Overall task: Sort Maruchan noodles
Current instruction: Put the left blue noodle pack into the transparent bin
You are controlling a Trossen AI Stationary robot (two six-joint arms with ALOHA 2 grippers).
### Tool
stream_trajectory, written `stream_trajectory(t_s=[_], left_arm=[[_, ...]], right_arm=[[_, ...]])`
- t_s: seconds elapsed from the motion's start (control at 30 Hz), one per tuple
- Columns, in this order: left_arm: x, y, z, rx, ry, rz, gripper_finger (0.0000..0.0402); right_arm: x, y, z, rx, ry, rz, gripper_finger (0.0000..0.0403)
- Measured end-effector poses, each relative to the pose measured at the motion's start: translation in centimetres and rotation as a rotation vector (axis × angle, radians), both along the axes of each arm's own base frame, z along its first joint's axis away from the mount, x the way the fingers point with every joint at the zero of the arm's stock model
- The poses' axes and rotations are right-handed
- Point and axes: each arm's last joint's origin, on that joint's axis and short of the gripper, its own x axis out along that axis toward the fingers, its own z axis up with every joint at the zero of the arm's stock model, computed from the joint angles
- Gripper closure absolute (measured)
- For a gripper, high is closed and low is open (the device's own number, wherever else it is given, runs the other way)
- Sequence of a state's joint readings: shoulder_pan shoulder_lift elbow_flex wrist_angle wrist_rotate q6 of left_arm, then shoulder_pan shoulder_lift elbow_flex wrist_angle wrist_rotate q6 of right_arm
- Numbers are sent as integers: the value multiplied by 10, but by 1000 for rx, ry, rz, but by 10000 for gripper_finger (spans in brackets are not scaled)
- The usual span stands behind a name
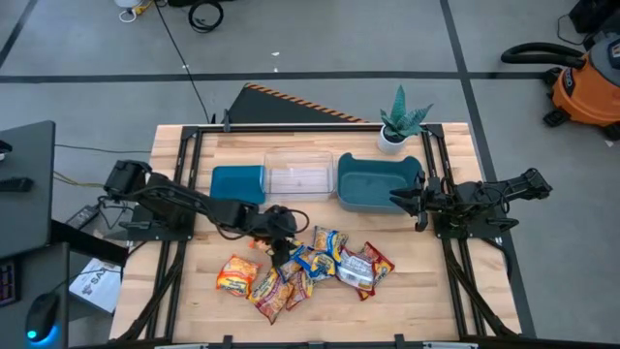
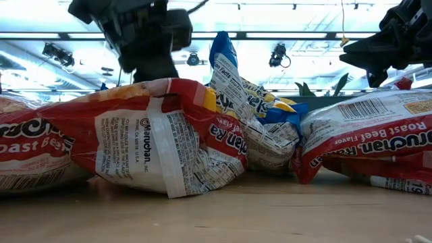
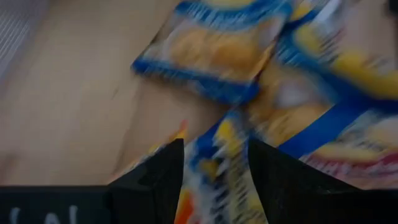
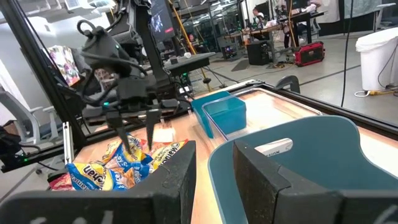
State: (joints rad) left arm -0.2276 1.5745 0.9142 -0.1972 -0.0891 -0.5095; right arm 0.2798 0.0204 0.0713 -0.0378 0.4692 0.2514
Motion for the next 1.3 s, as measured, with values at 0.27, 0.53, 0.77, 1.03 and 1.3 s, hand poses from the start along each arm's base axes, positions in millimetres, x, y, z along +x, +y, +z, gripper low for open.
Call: stream_trajectory(t_s=[0.27, 0.53, 0.77, 1.03, 1.3], left_arm=[[-2, 1, -4, -16, 39, 28, 250], [-2, 1, -4, -34, 40, 40, 332], [5, 1, 16, -6, 42, 12, 394], [20, 27, 67, 73, 72, 39, 393], [34, 75, 127, 132, -72, 94, 392]], right_arm=[[0, 0, 1, 3, -11, 0, 292], [0, 0, 1, 4, -14, 0, 292], [0, 0, 1, 4, -14, 0, 292], [0, 0, 1, 4, -14, 0, 291], [0, 0, 1, 4, -14, 0, 291]])
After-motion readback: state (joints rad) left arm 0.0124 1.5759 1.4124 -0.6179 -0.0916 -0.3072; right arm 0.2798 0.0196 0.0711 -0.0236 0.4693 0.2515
